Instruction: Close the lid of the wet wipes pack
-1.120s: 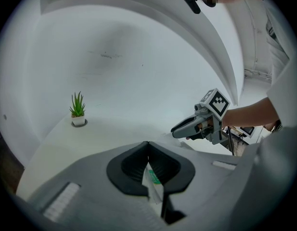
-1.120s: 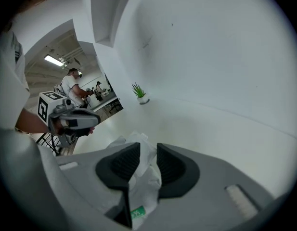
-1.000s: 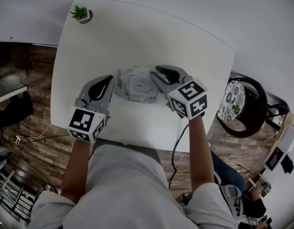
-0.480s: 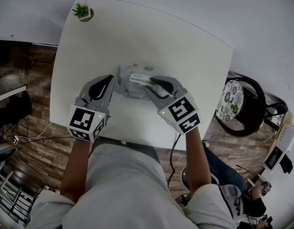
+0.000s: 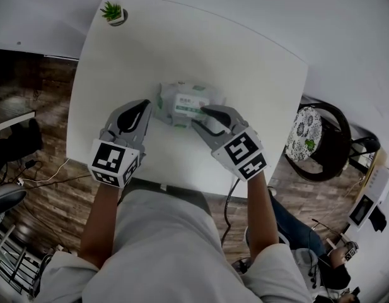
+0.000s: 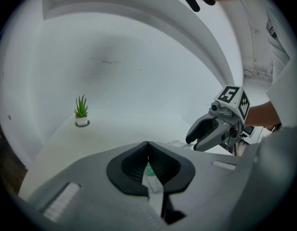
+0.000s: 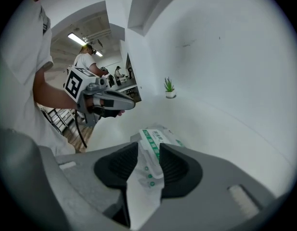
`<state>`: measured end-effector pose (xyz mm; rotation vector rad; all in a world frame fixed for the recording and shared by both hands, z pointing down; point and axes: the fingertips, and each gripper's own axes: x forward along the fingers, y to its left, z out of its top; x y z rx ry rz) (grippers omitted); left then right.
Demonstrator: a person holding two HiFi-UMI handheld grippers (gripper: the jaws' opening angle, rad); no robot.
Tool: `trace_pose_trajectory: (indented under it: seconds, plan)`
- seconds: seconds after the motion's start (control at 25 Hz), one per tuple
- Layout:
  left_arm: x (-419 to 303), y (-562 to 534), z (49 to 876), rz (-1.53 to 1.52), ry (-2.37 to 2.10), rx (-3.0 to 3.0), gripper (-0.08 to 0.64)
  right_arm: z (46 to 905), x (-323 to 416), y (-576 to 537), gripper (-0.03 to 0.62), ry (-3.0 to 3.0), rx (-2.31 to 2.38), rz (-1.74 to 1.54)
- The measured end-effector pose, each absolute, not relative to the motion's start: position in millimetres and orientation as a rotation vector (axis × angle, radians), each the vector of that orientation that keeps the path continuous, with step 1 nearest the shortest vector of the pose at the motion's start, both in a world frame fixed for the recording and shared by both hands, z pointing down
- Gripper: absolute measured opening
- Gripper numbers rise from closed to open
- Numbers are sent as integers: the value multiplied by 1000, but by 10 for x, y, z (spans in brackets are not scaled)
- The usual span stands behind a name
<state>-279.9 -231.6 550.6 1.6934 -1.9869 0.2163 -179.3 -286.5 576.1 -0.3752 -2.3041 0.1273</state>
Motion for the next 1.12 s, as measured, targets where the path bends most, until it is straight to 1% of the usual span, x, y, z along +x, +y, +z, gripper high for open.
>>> trace_pose_trajectory:
  seconds: [0.36,0.68,0.8,1.12]
  plan:
    - [-2780,-2271,5534,221,-1983,1692,5,5984,-1855,-2837,144,-2276,-327,204]
    - [-2775,-2210,5555,222,-1978,1686,5,6204,-1884,-2793,144,-2192,-282,131]
    - [-2776,-2187,5550,221,-1977,1684,5,6244,-1901,-2809,122,-2176,-238,119]
    - [-2799,-2161,5583,220,-1972,1680,5,6317,-1909,-2829,115,-2146,-197,93]
